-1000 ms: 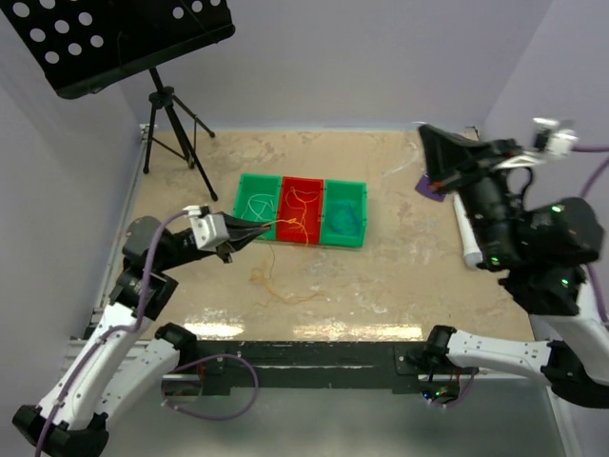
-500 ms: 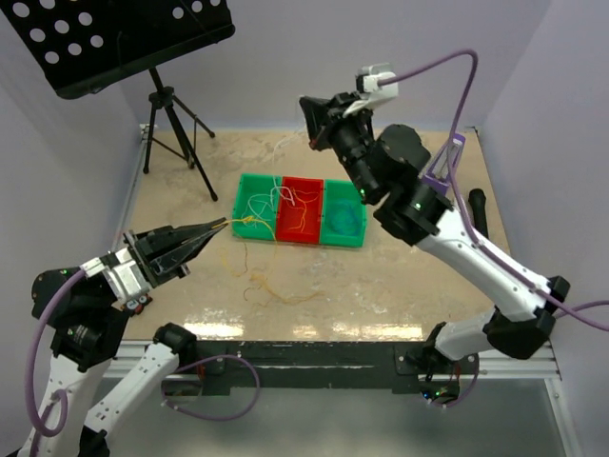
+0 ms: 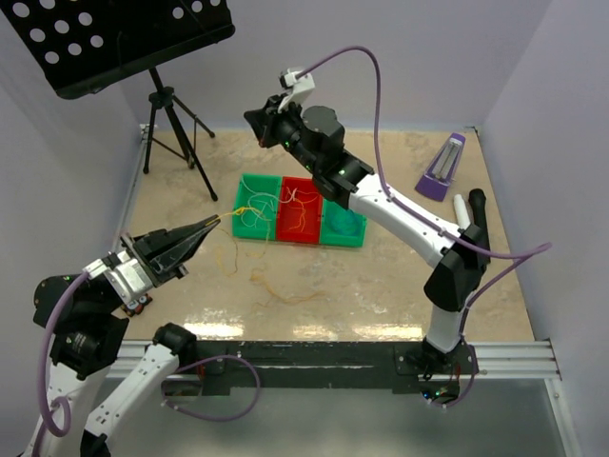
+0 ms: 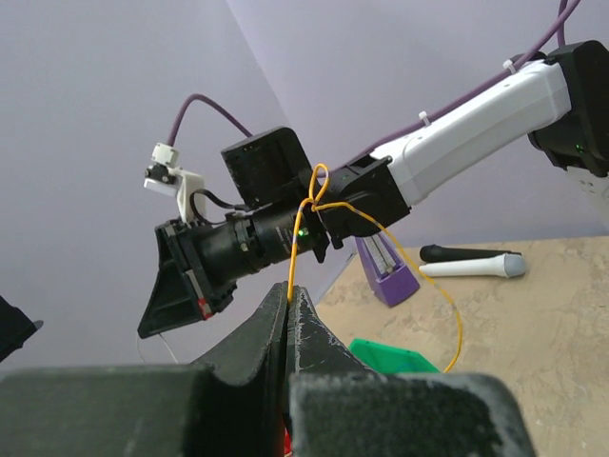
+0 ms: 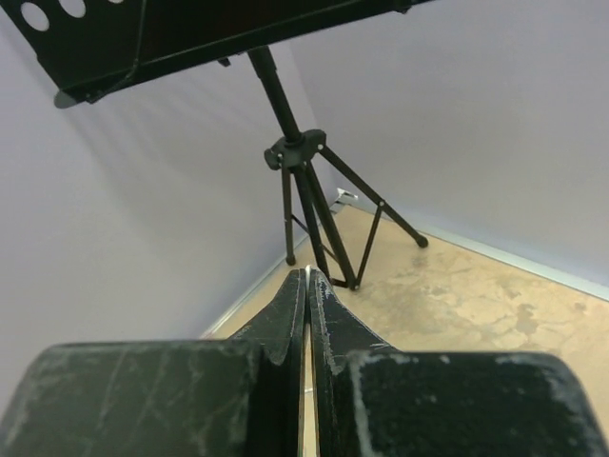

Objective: Untangle the cables

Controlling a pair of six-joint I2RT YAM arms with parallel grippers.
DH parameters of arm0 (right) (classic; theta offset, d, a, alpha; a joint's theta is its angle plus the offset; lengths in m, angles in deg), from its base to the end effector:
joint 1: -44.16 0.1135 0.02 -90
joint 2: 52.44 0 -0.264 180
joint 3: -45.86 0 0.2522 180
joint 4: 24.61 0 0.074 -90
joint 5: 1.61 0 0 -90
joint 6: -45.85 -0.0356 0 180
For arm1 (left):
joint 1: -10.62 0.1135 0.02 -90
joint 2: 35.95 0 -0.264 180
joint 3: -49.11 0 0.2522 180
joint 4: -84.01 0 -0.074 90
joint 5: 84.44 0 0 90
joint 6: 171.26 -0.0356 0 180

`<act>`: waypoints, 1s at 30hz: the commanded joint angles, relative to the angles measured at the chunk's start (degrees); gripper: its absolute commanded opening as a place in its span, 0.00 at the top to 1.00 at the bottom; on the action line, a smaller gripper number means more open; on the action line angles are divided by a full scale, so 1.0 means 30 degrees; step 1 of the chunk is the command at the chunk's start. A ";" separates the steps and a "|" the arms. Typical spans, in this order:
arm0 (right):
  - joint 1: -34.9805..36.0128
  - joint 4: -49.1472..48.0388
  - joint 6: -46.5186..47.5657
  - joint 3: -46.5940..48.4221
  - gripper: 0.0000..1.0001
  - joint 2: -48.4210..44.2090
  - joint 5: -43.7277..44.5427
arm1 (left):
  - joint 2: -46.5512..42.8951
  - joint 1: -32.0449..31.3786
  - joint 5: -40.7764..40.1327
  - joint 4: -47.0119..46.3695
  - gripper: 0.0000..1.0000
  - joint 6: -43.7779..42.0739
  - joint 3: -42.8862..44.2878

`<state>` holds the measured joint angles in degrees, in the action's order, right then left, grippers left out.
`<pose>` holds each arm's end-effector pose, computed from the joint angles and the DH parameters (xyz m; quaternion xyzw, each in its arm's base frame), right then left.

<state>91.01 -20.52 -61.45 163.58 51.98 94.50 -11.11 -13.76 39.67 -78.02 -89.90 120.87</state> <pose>0.3031 0.3178 0.4447 -0.1258 0.6361 0.3746 0.6628 0.0311 -0.0360 0.4587 0.3802 0.3938 -0.2603 0.7954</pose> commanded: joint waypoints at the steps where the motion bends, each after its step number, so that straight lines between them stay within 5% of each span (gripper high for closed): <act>1: -0.0118 -0.0850 -0.0356 0.2287 1.00 -0.0706 -0.0953 | -0.0340 0.0100 -0.0412 -0.0171 1.00 -0.0019 -0.0639; 21: -0.0060 0.1084 0.4004 0.6184 1.00 -0.0823 0.2120 | -0.0634 0.0100 -0.0413 -0.0114 1.00 0.0040 -0.1227; 30: -0.1141 0.2579 0.6004 0.4843 1.00 -0.0500 0.5376 | -0.0693 0.0100 -0.0296 -0.0055 1.00 -0.0019 -0.1256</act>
<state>90.18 -15.36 -46.07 180.83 50.37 105.99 -12.70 -13.76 39.21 -77.82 -89.88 117.33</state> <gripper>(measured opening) 0.013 0.018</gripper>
